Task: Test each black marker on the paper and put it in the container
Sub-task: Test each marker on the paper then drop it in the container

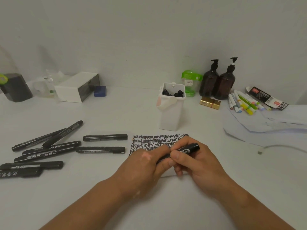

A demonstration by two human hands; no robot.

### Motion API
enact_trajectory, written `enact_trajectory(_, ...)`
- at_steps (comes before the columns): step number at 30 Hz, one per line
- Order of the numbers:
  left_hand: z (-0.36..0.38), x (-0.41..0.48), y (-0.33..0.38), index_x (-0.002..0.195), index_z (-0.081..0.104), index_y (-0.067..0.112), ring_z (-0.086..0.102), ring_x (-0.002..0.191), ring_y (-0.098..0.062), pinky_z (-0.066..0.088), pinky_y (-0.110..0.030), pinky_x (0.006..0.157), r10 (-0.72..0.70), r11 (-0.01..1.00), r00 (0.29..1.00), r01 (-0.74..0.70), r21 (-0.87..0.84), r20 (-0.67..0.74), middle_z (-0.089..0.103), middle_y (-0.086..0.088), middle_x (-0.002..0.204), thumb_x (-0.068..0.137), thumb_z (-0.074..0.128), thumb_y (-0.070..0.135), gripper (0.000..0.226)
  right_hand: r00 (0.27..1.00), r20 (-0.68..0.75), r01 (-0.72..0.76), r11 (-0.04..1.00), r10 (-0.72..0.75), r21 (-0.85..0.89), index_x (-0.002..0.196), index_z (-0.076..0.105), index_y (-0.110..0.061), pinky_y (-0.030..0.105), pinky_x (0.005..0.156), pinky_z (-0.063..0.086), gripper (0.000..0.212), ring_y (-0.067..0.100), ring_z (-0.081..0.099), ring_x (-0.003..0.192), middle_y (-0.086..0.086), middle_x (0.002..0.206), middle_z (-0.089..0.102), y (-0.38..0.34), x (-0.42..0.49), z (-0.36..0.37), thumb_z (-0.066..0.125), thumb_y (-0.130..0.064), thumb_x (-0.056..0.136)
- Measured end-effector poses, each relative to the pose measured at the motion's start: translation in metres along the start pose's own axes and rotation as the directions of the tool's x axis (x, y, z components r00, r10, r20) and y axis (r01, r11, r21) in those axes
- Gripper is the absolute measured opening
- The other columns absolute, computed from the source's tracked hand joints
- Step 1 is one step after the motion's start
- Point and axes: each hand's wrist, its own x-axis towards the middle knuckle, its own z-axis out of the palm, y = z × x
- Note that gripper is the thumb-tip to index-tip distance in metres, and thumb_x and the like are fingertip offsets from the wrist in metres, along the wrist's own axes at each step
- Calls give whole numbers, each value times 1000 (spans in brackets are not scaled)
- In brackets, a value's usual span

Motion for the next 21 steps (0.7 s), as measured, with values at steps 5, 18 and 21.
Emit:
enact_trajectory(5, 2, -1, -3, 98, 59, 32, 42, 47, 1, 26, -9, 50, -20, 1000, 1000, 20, 13, -5, 52, 35, 63, 100, 47, 49, 21, 1000, 10, 9, 999, -8, -37, 86, 70, -17, 34, 55, 50, 10, 25, 56, 58, 15, 70, 63, 0, 0, -2, 76, -22, 81)
enact_trajectory(18, 13, -5, -26, 134, 52, 36, 50, 105, -5, 43, -22, 92, -197, 955, 980, 200, 220, -38, 50, 18, 112, 79, 62, 69, 65, 923, -380, -9, 992, 56, 125, 81, 76, -13, 26, 41, 36, 19, 18, 47, 46, 9, 54, 53, -15, 7, -56, 58, -17, 82)
enact_trajectory(21, 14, -7, -27, 134, 54, 40, 48, 102, -6, 39, -19, 86, -230, 939, 973, 223, 262, -3, 45, 17, 106, 76, 59, 74, 67, 957, -251, -131, 989, 145, 71, 86, 79, -9, 30, 45, 48, 23, 25, 59, 55, 18, 67, 66, -5, 6, -47, 62, -21, 78)
